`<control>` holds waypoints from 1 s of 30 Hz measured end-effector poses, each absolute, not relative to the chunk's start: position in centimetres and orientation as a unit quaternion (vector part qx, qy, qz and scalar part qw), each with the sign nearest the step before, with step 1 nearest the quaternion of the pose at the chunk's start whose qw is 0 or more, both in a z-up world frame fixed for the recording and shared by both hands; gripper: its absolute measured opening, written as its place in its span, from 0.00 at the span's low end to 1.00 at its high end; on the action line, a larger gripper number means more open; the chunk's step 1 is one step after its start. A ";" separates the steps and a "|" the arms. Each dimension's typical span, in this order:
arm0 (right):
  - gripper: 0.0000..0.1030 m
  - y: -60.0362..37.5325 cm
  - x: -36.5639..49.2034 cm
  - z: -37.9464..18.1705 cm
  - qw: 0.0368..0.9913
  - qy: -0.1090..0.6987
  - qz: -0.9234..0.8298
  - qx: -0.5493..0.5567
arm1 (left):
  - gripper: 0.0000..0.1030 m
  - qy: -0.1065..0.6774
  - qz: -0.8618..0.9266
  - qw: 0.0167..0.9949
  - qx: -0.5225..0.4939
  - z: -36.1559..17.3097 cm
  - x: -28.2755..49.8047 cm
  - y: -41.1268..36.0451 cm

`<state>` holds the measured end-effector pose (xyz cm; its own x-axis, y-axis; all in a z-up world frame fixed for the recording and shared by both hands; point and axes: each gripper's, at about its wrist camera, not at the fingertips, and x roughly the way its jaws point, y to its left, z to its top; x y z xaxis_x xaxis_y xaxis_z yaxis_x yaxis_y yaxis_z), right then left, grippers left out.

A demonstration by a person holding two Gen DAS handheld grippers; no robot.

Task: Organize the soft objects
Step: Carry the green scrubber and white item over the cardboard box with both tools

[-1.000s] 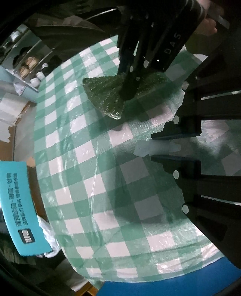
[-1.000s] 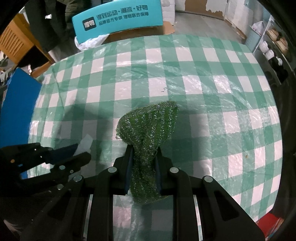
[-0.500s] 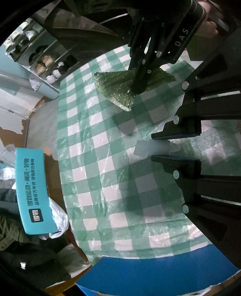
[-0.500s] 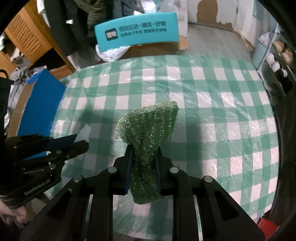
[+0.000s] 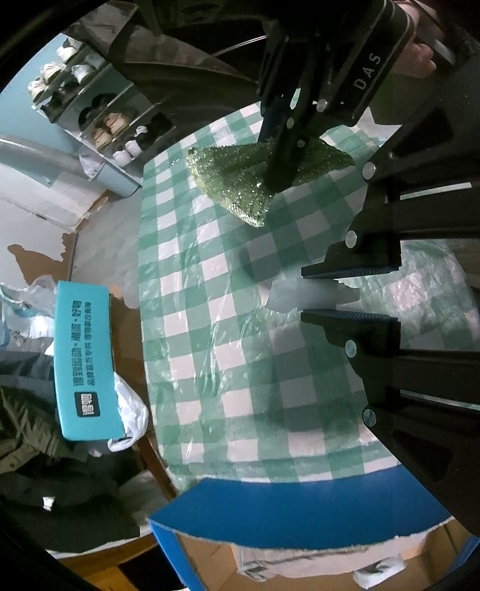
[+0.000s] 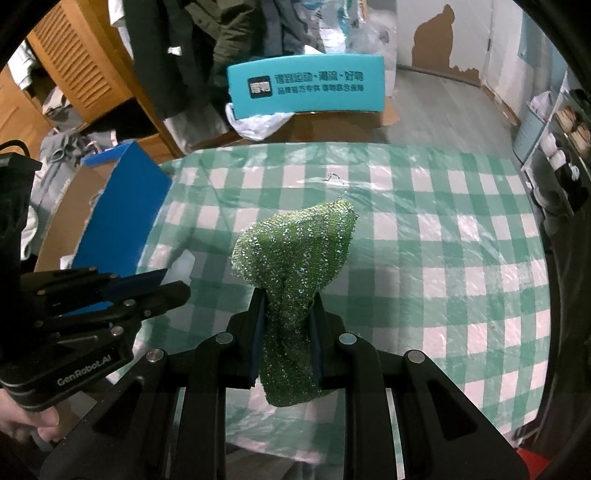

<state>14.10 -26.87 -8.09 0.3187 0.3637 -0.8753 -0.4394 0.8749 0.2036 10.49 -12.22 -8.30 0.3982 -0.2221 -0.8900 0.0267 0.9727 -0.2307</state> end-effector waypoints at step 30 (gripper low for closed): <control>0.19 -17.9 12.0 -2.9 0.804 0.495 0.327 -0.055 | 0.15 0.497 -0.014 0.862 -0.102 -3.1 5.8 -4.4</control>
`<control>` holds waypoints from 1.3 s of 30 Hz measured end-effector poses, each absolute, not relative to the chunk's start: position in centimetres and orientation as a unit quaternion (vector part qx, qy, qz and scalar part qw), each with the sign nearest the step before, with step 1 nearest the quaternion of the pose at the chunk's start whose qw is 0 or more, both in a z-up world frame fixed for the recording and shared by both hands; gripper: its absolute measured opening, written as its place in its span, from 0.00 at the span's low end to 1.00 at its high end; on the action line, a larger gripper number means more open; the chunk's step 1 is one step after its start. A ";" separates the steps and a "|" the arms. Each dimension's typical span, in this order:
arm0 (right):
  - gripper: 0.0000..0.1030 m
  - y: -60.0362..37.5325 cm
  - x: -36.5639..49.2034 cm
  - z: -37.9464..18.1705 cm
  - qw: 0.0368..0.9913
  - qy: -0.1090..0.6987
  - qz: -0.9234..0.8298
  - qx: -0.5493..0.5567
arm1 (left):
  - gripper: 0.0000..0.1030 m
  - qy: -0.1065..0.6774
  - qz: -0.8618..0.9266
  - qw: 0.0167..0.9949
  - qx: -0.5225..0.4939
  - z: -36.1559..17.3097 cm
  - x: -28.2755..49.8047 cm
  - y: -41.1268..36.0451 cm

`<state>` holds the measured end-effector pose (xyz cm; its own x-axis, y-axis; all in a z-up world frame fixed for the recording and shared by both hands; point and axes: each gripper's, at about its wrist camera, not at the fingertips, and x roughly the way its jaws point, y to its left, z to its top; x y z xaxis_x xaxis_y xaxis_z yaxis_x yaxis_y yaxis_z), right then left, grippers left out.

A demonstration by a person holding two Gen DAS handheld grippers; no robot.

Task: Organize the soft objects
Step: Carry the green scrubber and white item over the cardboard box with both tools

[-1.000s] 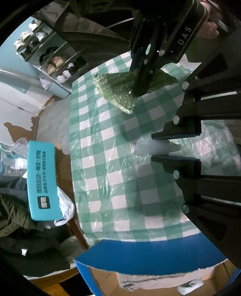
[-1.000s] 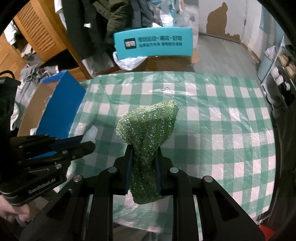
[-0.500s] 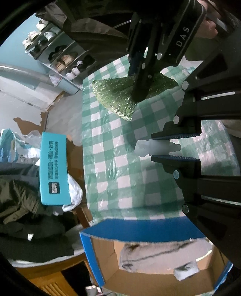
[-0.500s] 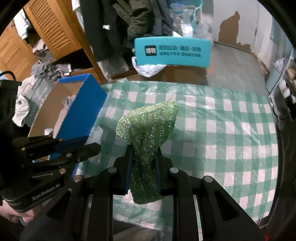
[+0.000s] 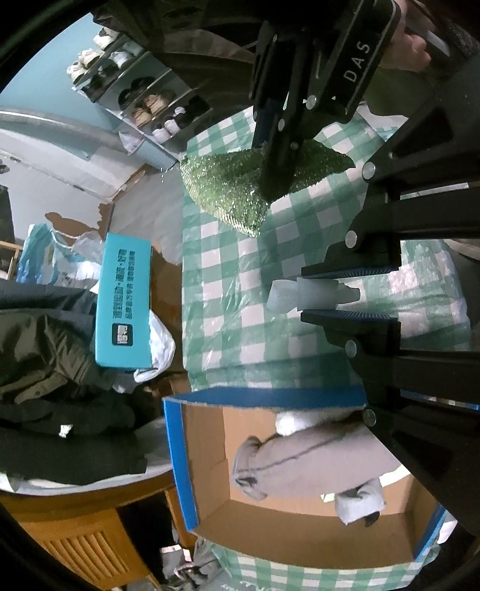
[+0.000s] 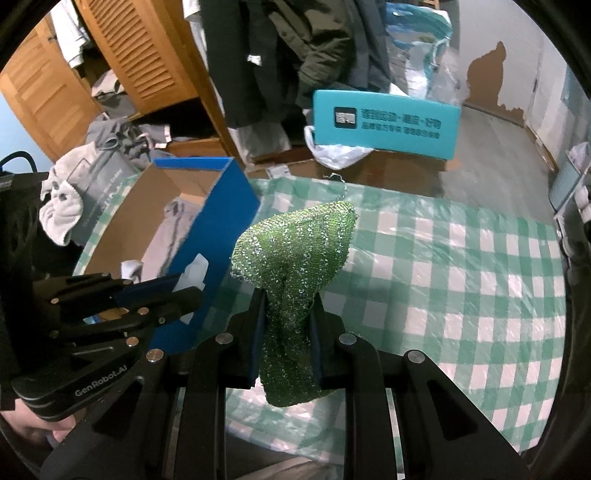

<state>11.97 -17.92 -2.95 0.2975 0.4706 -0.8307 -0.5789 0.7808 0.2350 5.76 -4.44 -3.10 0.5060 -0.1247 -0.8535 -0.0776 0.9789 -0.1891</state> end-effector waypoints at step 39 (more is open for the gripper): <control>0.19 1.2 10.5 -3.6 0.747 0.506 0.412 -0.123 | 0.15 0.491 0.102 0.845 -0.189 -5.8 0.6 10.7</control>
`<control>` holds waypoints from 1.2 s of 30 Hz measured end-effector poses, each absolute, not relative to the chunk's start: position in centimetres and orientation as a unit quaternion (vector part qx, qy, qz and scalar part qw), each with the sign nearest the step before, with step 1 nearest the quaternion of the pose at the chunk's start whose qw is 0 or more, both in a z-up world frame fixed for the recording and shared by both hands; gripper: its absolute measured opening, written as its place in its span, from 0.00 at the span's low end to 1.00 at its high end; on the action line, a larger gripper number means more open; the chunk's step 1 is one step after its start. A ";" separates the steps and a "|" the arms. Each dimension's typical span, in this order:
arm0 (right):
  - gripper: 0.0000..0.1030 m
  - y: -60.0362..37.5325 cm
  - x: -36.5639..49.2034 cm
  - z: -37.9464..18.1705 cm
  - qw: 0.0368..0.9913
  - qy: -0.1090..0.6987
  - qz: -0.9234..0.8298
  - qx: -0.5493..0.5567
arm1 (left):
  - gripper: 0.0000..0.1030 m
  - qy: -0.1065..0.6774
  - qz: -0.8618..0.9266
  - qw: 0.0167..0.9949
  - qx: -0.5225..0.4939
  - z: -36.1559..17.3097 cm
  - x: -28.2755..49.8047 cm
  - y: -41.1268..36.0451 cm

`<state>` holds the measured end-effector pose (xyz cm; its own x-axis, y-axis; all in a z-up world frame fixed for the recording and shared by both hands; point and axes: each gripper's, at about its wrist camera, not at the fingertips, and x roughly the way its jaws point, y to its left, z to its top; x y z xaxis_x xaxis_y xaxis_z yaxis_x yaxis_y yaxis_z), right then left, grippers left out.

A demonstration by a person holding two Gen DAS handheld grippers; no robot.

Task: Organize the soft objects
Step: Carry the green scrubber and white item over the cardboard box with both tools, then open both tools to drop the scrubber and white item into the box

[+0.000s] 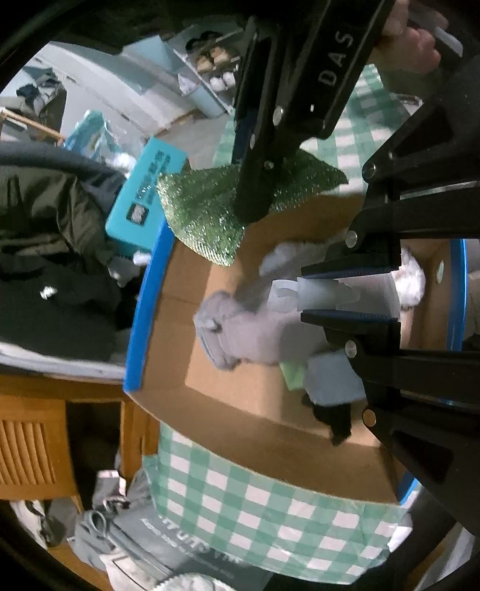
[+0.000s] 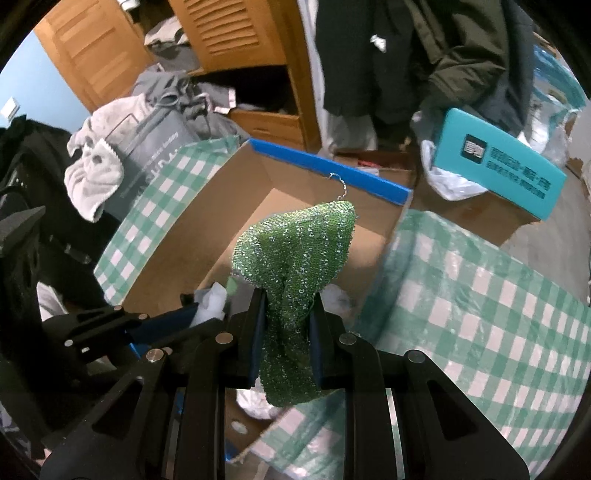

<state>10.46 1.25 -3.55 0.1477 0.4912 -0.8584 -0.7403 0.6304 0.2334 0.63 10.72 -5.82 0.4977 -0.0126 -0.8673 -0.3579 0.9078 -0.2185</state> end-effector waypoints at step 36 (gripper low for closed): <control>0.69 0.4 10.1 -0.9 0.766 0.477 0.411 -0.126 | 0.71 0.481 0.136 0.849 -0.173 -3.7 -1.5 11.6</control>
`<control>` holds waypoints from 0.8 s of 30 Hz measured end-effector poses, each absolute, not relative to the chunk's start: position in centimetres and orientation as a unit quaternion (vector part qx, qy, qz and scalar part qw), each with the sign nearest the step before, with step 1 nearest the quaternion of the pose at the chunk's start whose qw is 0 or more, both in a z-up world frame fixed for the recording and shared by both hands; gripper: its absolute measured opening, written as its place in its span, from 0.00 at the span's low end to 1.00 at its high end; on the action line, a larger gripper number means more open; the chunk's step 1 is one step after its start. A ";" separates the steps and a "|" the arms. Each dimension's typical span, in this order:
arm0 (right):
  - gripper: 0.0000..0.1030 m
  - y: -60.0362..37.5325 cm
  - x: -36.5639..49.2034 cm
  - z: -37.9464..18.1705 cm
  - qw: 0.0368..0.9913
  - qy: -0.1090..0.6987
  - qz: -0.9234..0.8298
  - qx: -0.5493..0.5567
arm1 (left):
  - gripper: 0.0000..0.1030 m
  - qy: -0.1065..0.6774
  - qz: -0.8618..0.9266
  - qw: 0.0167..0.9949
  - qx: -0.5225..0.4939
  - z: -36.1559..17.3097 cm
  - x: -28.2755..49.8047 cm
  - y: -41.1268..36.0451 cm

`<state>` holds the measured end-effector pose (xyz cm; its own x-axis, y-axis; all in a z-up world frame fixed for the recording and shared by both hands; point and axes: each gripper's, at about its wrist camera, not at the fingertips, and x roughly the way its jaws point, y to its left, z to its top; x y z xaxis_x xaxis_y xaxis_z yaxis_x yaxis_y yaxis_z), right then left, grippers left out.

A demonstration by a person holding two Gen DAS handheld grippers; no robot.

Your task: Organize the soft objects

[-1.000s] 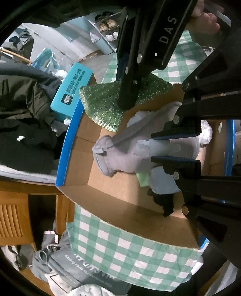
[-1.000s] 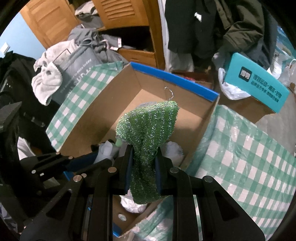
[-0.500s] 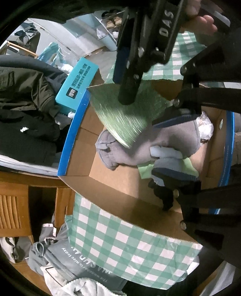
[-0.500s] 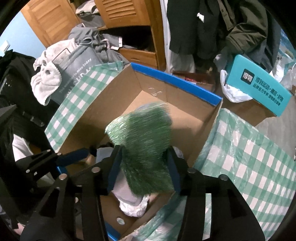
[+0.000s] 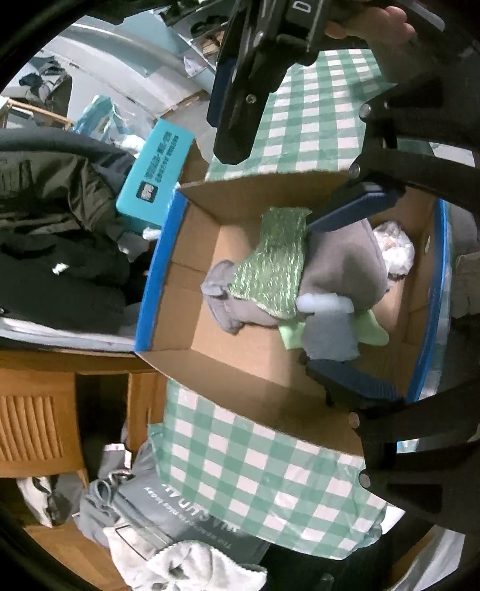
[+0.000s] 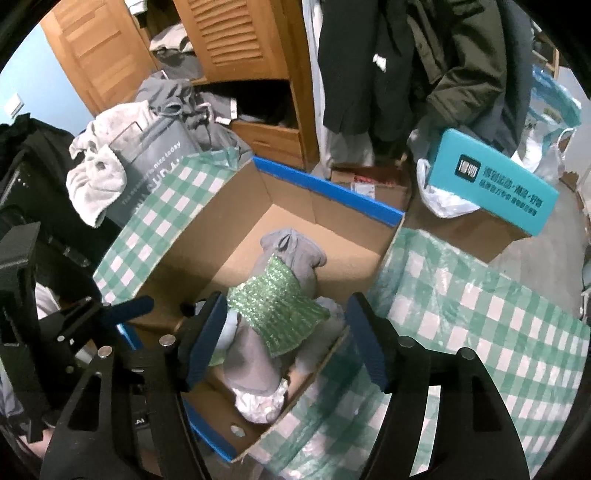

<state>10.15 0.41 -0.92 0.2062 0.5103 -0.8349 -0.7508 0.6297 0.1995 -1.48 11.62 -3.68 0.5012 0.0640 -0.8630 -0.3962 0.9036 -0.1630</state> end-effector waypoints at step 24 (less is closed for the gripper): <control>0.72 -9.5 7.7 2.7 0.820 0.414 0.385 -0.091 | 0.87 0.438 0.126 0.883 -0.109 1.2 -1.8 6.5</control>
